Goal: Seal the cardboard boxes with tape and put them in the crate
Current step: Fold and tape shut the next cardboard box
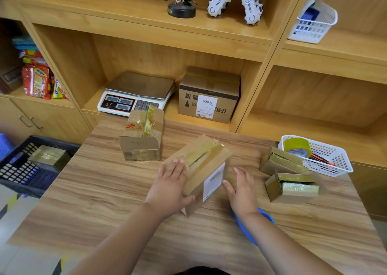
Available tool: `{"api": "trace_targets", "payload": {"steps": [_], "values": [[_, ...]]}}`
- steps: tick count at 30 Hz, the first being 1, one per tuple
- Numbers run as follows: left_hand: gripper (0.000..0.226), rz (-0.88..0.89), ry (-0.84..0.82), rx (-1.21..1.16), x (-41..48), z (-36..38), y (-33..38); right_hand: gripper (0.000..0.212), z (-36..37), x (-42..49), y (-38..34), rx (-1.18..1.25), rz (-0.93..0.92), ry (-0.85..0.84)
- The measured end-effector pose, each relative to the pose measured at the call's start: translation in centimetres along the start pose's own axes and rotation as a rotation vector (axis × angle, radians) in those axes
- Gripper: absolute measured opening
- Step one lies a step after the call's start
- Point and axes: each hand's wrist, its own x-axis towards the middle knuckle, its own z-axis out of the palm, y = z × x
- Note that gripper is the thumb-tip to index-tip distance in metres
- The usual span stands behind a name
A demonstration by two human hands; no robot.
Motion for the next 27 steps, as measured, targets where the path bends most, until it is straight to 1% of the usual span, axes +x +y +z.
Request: {"api": "trace_targets", "payload": {"steps": [3, 6, 8, 10, 13, 15, 17, 20, 23, 26, 27], "values": [[0.083, -0.076, -0.001, -0.118, 1.0, -1.2, -2.0, 0.048, 0.3, -0.1, -0.4, 0.008, -0.021, -0.014], [0.078, -0.143, 0.021, -0.248, 1.4, -1.8, -3.4, 0.047, 0.6, -0.2, -0.9, -0.018, -0.031, -0.067], [0.075, -0.168, 0.037, -0.301, 1.2, -1.8, -3.8, 0.049, 1.0, -0.2, -1.2, -0.071, 0.005, -0.147], [0.073, -0.19, 0.06, -0.333, 1.0, -1.6, -3.9, 0.05, 1.4, -0.3, -1.6, -0.146, 0.065, -0.261], [0.068, -0.227, 0.096, -0.397, 0.9, -1.7, -3.8, 0.041, 2.2, -0.4, -2.6, -0.231, 0.073, -0.387], [0.066, -0.247, 0.105, -0.432, 0.9, -1.9, -3.9, 0.034, 2.5, -0.6, -3.3, -0.222, 0.082, -0.45], [0.065, -0.254, 0.108, -0.464, 0.7, -1.9, -3.8, 0.029, 2.9, -0.7, -3.8, -0.133, 0.13, -0.501], [0.062, -0.32, 0.101, -0.63, 0.3, -1.4, -3.6, 0.035, 3.2, -0.7, -4.5, 0.047, 0.214, -0.496], [0.06, -0.446, 0.046, -0.832, -0.4, -0.5, -3.9, 0.043, 3.0, -0.4, -4.7, 0.129, 0.236, -0.408], [0.06, -0.507, -0.055, -1.042, -1.2, 0.7, -3.7, 0.041, 2.3, -0.1, -4.4, 0.218, 0.257, -0.331], [0.051, -0.509, -0.074, -1.07, -1.6, 1.3, -3.4, 0.039, 2.1, 0.0, -4.2, 0.228, 0.261, -0.324]]}}
